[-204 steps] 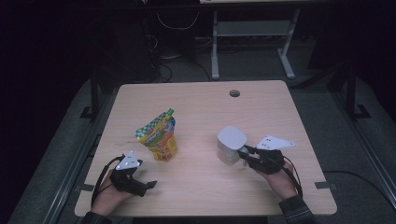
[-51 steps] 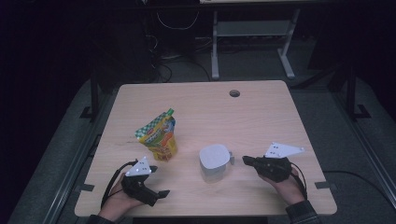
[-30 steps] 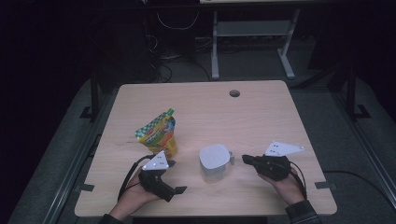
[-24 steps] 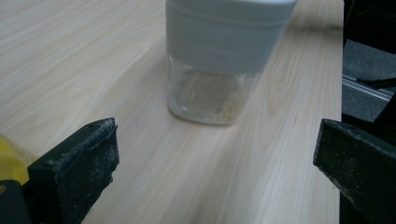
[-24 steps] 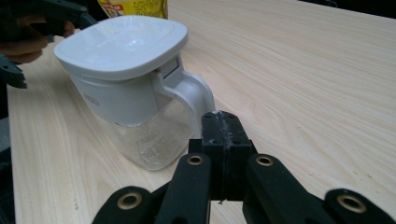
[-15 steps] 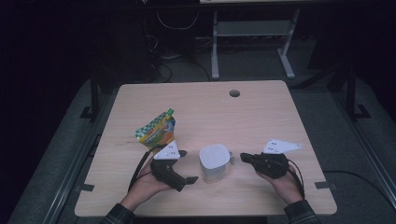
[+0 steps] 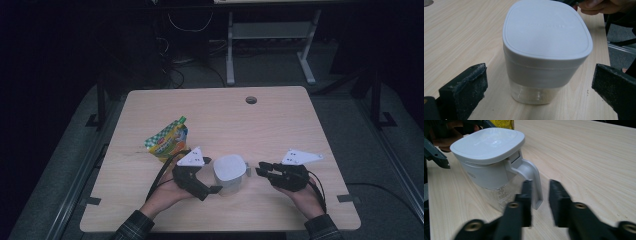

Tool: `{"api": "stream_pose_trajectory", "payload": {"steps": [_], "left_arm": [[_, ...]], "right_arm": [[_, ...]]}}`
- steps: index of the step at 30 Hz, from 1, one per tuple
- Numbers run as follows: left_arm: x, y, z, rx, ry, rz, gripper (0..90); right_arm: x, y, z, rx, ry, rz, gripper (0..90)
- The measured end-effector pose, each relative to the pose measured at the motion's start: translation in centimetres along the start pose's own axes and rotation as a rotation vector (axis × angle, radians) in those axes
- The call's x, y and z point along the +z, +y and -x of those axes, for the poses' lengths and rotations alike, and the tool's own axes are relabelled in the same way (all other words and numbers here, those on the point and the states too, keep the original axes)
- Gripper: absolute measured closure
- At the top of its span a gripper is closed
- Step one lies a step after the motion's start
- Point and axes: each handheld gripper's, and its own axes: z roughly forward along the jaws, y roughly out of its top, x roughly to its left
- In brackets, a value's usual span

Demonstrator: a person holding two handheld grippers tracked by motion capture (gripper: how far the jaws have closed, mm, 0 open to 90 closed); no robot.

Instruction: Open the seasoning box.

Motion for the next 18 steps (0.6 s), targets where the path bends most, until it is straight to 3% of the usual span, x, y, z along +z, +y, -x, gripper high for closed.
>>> {"api": "stream_pose_trajectory", "payload": {"steps": [1,5,18], "left_arm": [[0.09,0.04,-0.05,-0.003,-0.002,0.002,0.0],[0.42,0.19,-0.21,0.008,-0.005,0.002,0.0],[0.83,0.32,-0.23,0.012,-0.035,0.014,14.1]], "right_arm": [[0.15,-0.08,0.0,-0.002,-0.001,-0.003,54.4],[0.3,-0.18,-0.03,-0.005,-0.009,-0.003,46.1],[0.15,-0.26,0.14,0.01,-0.014,0.001,44.1]]}}
